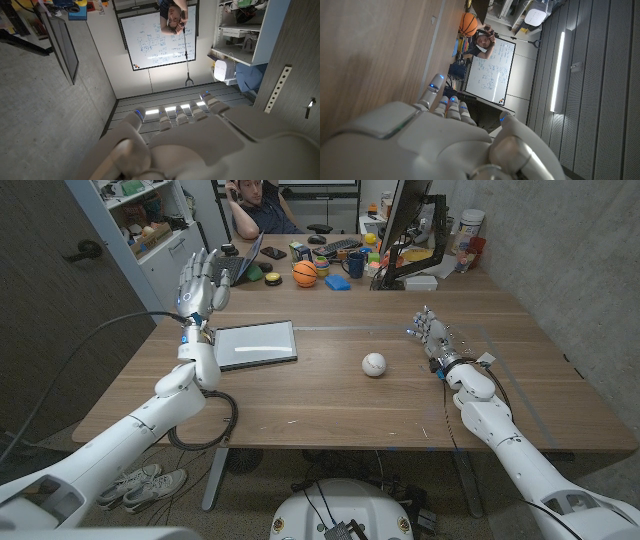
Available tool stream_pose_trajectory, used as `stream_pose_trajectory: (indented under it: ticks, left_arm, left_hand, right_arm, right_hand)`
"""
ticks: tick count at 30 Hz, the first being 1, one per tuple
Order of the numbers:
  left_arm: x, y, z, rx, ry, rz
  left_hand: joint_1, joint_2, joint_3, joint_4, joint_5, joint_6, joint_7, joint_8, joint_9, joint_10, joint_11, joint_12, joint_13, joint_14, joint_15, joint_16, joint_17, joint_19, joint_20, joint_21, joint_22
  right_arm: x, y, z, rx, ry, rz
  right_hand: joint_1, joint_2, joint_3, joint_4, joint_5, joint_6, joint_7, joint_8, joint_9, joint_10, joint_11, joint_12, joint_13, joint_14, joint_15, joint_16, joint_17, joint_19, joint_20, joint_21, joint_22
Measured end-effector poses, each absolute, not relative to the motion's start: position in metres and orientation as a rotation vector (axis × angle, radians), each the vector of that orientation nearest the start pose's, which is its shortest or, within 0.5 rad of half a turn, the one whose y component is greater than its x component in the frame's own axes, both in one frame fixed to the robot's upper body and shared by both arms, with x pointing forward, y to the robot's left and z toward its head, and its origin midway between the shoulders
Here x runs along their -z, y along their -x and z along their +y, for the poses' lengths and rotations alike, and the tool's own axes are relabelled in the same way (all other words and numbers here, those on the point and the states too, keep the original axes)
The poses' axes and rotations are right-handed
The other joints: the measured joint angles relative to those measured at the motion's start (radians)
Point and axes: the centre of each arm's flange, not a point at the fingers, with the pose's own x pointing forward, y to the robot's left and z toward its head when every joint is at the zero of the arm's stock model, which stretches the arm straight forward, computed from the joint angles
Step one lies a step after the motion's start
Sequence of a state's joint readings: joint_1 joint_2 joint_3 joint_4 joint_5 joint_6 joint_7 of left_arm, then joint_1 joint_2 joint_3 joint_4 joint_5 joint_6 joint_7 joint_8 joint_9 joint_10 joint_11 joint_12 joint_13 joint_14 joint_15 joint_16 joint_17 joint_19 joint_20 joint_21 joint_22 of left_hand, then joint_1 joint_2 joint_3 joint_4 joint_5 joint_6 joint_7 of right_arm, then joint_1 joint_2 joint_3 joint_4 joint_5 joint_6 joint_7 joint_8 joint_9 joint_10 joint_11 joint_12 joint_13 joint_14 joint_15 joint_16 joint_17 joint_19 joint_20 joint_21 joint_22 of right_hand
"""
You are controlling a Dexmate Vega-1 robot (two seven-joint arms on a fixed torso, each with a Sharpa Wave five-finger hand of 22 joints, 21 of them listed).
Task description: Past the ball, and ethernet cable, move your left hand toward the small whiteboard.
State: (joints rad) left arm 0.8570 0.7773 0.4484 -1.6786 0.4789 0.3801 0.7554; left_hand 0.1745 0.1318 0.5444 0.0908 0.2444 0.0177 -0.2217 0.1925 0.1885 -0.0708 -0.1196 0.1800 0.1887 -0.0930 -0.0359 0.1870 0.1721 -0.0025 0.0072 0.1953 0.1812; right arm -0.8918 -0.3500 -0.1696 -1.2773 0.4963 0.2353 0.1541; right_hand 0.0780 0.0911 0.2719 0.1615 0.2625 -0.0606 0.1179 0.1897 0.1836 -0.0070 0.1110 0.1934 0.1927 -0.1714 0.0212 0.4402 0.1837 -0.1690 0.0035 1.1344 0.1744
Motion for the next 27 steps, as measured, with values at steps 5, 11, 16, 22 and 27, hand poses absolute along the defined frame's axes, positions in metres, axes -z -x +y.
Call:
stream_pose_trajectory:
  ticks: [5, 11, 16, 22, 27]
  left_arm:
    - [-0.062, -0.573, 0.347, -0.823, -1.161, -0.774]
    - [-0.065, -0.577, 0.347, -0.802, -1.19, -0.753]
    - [-0.063, -0.587, 0.35, -0.757, -1.226, -0.69]
    - [-0.059, -0.598, 0.354, -0.716, -1.251, -0.631]
    - [-0.057, -0.604, 0.358, -0.691, -1.265, -0.599]
  left_hand:
    - [0.005, -0.005, -0.008, -0.008, -0.004, -0.002, -0.001, 0.0, 0.0, -0.024, 0.005, 0.0, 0.0, -0.019, 0.002, 0.0, 0.002, -0.02, 0.039, 0.0, 0.0]
    - [-0.005, -0.016, -0.017, -0.017, -0.008, -0.024, 0.001, 0.0, 0.0, -0.059, 0.005, 0.0, 0.0, -0.056, 0.0, 0.0, 0.003, -0.03, 0.135, -0.004, 0.0]
    - [-0.004, -0.018, -0.023, -0.016, -0.008, -0.034, 0.002, -0.004, 0.0, -0.073, 0.002, 0.0, 0.0, -0.068, 0.0, 0.0, 0.006, -0.028, 0.162, -0.004, 0.0]
    - [-0.007, -0.034, -0.036, -0.022, -0.008, -0.061, 0.0, -0.008, 0.0, -0.096, 0.0, 0.0, 0.0, -0.073, 0.005, 0.0, 0.007, -0.038, 0.193, -0.004, 0.0]
    - [-0.015, -0.052, -0.054, -0.029, -0.008, -0.11, 0.002, -0.012, -0.002, -0.096, 0.0, 0.0, 0.0, -0.073, 0.005, 0.0, 0.012, -0.04, 0.194, -0.004, 0.0]
  right_arm:
    - [0.043, -0.653, -0.294, -0.207, -0.068, -0.586]
    - [0.043, -0.651, -0.294, -0.202, -0.068, -0.589]
    - [0.046, -0.649, -0.294, -0.2, -0.067, -0.591]
    - [0.047, -0.646, -0.293, -0.197, -0.069, -0.594]
    - [0.048, -0.644, -0.293, -0.191, -0.069, -0.594]
  right_hand:
    - [0.0, 0.0, -0.008, 0.0, 0.0, 0.011, 0.0, 0.0, 0.0, 0.0, 0.0, 0.0, 0.0, 0.0, 0.0, 0.0, 0.0, 0.0, 0.0, -0.007, 0.0]
    - [-0.004, -0.004, -0.008, 0.0, 0.0, 0.011, 0.0, 0.0, 0.0, 0.005, 0.005, 0.008, 0.0, 0.0, 0.0, 0.0, 0.0, 0.0, 0.0, -0.007, 0.0]
    - [-0.008, -0.008, -0.008, 0.0, 0.0, 0.011, 0.0, 0.0, 0.0, 0.009, 0.009, 0.008, 0.0, 0.0, 0.0, 0.0, 0.0, 0.0, 0.0, -0.007, 0.0]
    - [-0.008, -0.008, -0.016, 0.002, 0.0, 0.011, 0.0, 0.0, 0.0, 0.011, 0.011, 0.008, 0.0, 0.0, 0.008, 0.0, 0.0, 0.0, 0.0, -0.014, 0.0]
    - [-0.013, -0.013, -0.018, 0.004, 0.0, 0.011, 0.0, 0.0, 0.0, 0.011, 0.011, 0.008, 0.0, 0.0, 0.007, 0.0, 0.0, 0.0, 0.0, -0.014, 0.0]
